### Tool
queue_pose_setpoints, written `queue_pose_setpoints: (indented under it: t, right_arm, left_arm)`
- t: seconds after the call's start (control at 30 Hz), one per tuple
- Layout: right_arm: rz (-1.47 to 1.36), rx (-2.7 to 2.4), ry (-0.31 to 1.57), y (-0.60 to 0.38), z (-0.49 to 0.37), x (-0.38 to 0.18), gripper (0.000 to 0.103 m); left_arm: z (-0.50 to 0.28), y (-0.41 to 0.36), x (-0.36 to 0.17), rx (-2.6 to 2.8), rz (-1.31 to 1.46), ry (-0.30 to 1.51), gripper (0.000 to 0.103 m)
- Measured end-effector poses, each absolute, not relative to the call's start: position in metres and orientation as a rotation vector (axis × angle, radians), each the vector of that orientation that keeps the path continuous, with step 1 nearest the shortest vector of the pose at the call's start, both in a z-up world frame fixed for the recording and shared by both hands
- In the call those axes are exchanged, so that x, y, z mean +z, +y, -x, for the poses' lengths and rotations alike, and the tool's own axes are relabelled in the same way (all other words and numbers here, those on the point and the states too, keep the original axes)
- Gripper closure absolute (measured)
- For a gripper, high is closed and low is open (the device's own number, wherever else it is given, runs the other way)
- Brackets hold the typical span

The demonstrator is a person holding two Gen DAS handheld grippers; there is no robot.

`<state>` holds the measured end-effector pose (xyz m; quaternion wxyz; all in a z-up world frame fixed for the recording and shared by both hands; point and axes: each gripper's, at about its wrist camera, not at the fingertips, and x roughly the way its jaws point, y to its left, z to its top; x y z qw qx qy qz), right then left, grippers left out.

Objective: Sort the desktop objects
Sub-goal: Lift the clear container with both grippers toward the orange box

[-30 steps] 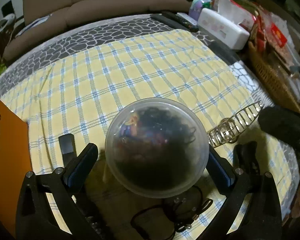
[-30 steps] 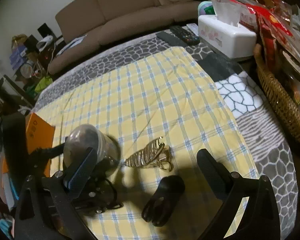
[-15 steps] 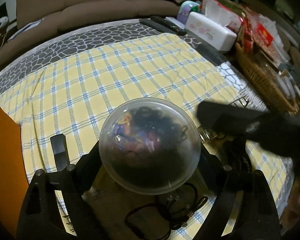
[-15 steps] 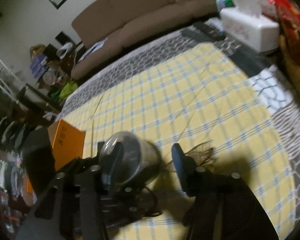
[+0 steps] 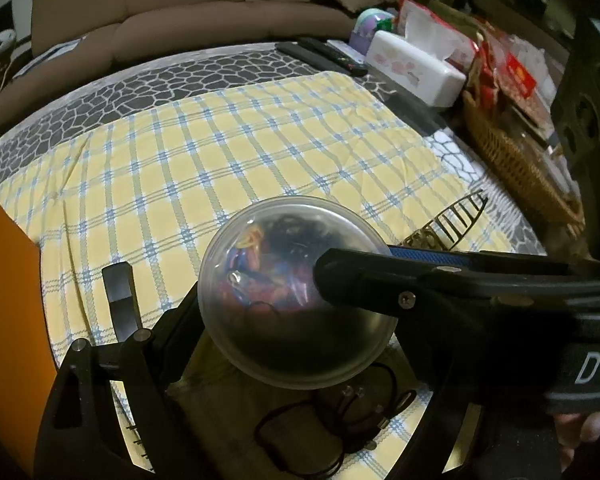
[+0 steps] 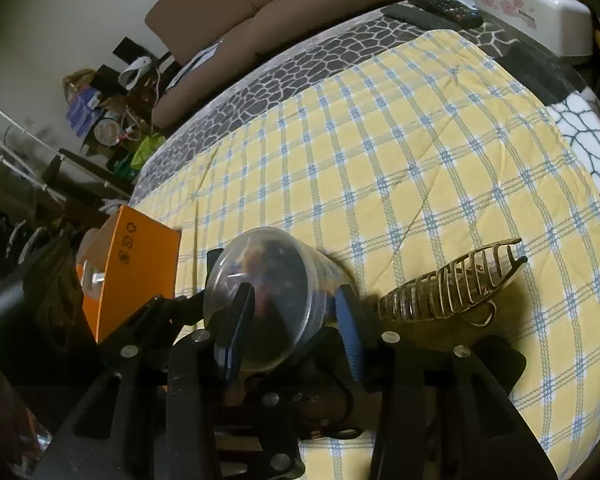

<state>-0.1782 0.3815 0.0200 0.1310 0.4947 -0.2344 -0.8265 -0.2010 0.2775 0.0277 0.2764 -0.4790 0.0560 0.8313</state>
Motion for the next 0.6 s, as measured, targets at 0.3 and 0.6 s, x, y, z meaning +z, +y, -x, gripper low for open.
queue_pose_setpoints:
  t: [0.3, 0.6]
  right_arm:
    - [-1.359, -2.413, -0.691, 0.377, 0.171, 0.046, 0.064]
    - [-1.251, -2.429, -0.648, 0.355, 0.160, 0.093, 0.064]
  left_arm:
    - [0.194, 0.267, 0.061, 2.284, 1.225, 0.139, 0.017]
    - [0.181, 0.234, 0.116, 2.355, 1.164, 0.099, 0.017]
